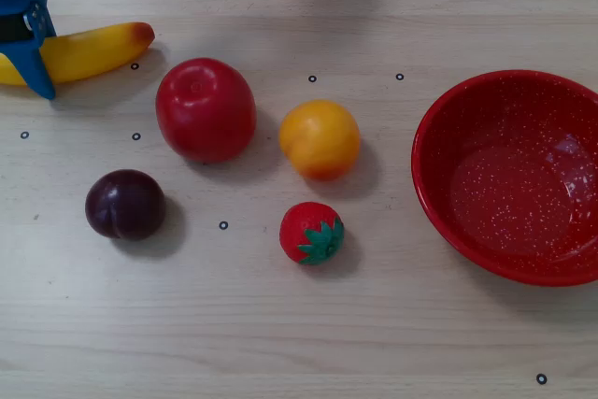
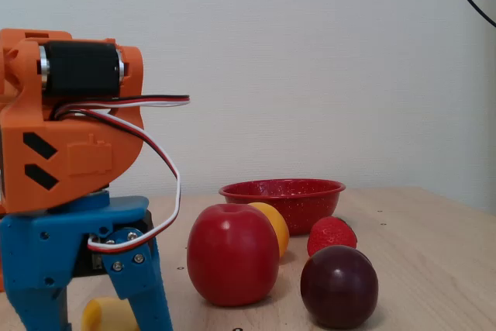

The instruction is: Put the banana in the red bowl.

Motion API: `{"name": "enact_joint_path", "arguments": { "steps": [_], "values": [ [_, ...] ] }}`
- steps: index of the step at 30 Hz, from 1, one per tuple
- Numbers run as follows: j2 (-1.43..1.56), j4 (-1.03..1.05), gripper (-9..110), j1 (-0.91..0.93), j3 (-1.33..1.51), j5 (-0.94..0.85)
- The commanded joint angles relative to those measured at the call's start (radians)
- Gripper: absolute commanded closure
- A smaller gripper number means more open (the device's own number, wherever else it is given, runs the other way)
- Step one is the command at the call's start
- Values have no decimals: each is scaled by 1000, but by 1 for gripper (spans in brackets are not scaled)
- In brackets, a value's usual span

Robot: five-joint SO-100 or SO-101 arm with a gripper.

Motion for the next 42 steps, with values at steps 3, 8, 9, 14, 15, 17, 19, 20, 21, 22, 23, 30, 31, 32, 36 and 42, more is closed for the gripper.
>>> {"name": "enact_joint_path", "arguments": {
  "steps": [3,8,9,14,15,17,19,20,21,22,23,30,31,32,36,42],
  "values": [
    [123,55,101,21,-100,-66],
    [189,101,101,34,-94,-75],
    [207,114,101,37,-89,-75],
    [305,158,101,60,-61,-109],
    [327,167,101,64,-52,-115],
    [373,183,101,71,-26,-123],
    [425,187,101,77,15,-129],
    [448,189,101,81,34,-133],
    [474,192,101,87,51,-138],
    [500,195,101,95,67,-146],
    [528,201,101,106,84,-152],
    [723,233,101,216,206,-230],
    [752,236,101,238,227,-249],
    [785,236,101,261,252,-264],
    [922,235,101,359,368,-336],
    [1118,224,101,546,520,-477]
  ]
}}
